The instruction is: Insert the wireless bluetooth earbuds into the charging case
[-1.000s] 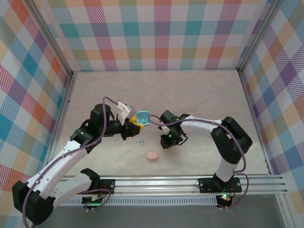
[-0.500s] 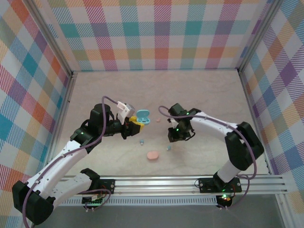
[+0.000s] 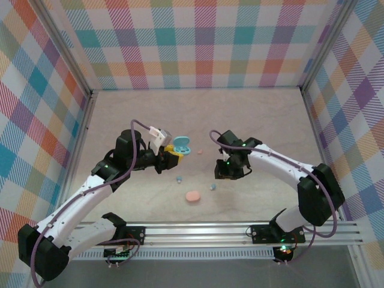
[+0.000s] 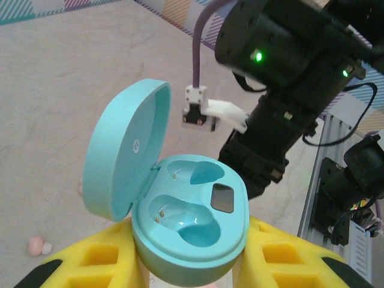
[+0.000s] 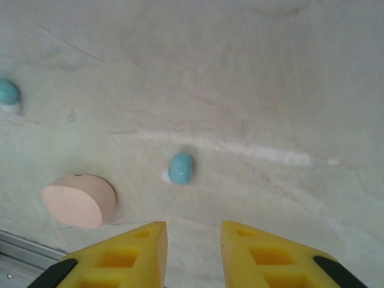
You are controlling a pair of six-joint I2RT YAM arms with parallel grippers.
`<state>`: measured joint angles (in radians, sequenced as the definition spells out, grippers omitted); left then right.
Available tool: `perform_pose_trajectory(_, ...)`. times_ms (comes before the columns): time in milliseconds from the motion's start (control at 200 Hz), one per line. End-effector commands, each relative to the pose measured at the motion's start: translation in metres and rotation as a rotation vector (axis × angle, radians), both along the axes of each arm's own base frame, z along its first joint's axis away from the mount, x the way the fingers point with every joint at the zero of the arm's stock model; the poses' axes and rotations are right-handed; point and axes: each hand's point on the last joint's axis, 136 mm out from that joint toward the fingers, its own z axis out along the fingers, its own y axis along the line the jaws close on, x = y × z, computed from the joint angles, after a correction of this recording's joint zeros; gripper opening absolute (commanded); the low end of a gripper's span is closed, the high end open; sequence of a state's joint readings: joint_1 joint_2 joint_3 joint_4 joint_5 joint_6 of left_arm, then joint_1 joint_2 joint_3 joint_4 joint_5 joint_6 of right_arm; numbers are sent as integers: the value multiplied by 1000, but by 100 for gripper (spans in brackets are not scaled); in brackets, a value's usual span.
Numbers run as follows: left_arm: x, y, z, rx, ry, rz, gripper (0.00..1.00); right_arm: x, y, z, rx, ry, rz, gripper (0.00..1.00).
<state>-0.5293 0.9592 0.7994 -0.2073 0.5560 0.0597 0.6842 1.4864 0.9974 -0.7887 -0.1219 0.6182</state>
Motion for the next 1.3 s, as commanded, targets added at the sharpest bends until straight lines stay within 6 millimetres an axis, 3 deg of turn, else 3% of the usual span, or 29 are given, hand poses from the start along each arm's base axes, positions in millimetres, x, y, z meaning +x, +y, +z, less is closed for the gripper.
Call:
perform_pose_trajectory(0,1,0,6,-17,-15,4,0,-6,0,-13,-55,70,-133,33)
perform_pose_trajectory(225,-2,1,7,-23,-19,2,0,-9,11,-30,-84,85,-157,35)
perform_pose_trajectory(480,-7,3,7,-29,-27,-1,0,-7,10,-43,-145,87,-146,32)
perform_pose_trajectory(895,-7,3,4,-21,-28,-6,0,-6,21,-45,-142,88,-136,38)
perform_pose_trajectory(1295,-10,6,0,-5,-30,-3,0,-10,27,-55,-187,119,-89,35)
